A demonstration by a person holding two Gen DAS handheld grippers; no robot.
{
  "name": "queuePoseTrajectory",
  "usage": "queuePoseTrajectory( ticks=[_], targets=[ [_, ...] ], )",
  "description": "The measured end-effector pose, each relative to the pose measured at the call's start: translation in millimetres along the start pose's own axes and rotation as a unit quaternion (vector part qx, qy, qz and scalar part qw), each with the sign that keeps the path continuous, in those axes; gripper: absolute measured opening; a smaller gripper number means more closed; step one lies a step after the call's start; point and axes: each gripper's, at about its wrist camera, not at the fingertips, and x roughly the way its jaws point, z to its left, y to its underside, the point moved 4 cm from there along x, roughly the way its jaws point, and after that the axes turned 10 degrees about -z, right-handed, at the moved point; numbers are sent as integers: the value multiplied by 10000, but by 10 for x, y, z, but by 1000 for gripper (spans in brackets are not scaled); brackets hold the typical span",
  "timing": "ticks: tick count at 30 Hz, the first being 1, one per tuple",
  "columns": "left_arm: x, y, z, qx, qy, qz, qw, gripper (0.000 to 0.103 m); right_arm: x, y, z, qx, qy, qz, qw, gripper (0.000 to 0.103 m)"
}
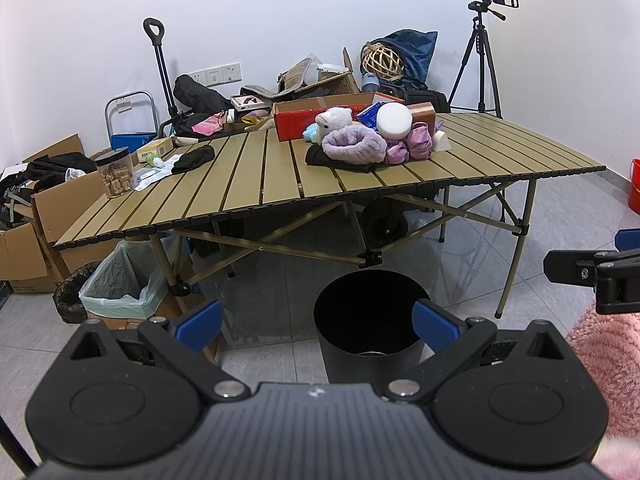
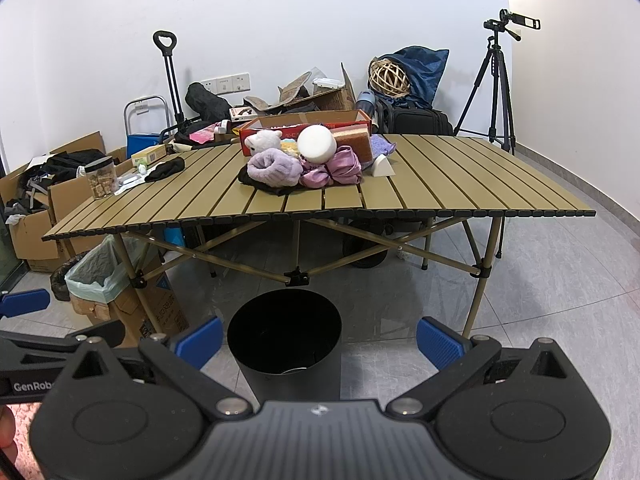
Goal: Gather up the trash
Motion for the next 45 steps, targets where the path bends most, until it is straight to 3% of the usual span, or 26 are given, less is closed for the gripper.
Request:
queuePoseTrajectory(
  ticks=[30,45],
  targets=[
    [9,20,19,-38,39,2,10000,103,1,-46,31,-47,1,-8,10000,103],
    [247,-75,44,-151,120,-25,9998,103,275,-152,-38,-25,38,-25,10000,103]
  ],
)
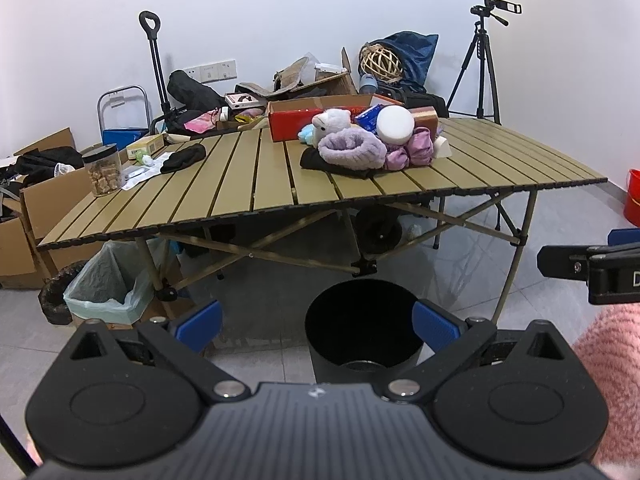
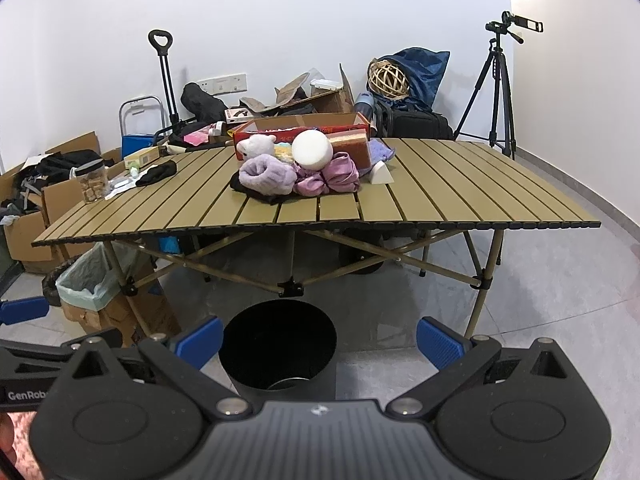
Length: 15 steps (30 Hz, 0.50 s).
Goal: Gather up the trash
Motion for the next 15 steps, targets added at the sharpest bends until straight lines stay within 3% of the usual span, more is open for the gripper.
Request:
queuePoseTrajectory(
  ticks=[15],
  targets=[
    [545,-378,138,-315,-100,-264,9991,103,544,-360,-62,129,78,-261,9995,103]
  ],
)
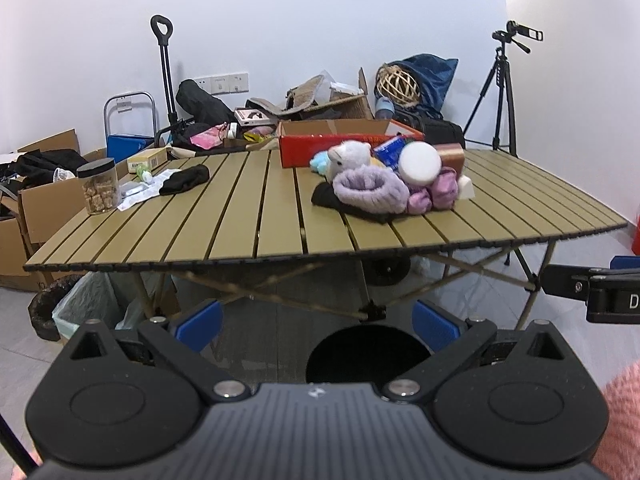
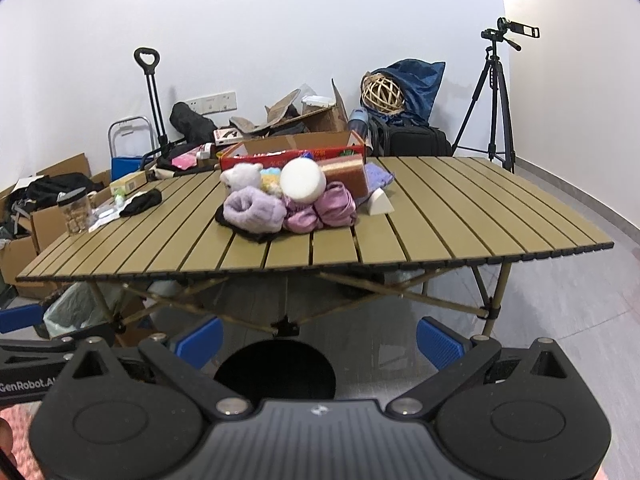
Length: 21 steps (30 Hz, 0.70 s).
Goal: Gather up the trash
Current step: 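Close the right tool on the white foam ball while the left tool approaches the sock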
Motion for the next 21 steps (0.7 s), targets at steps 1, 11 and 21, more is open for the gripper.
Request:
queuePoseTrajectory(
  ticks=[1,11,21],
  targets=[
    [46,-24,10,-27,-6,-21,10000,103,49,-17,0,11,3,-16,10000,103],
    [539,-236,93,-286,-128,-133,9994,103,548,-209,5,141,2,-190,9997,103],
    [1043,-380,120,-434,-211,-191,9987,103,1029,-397,55,140,9,-387,9992,103]
  ],
)
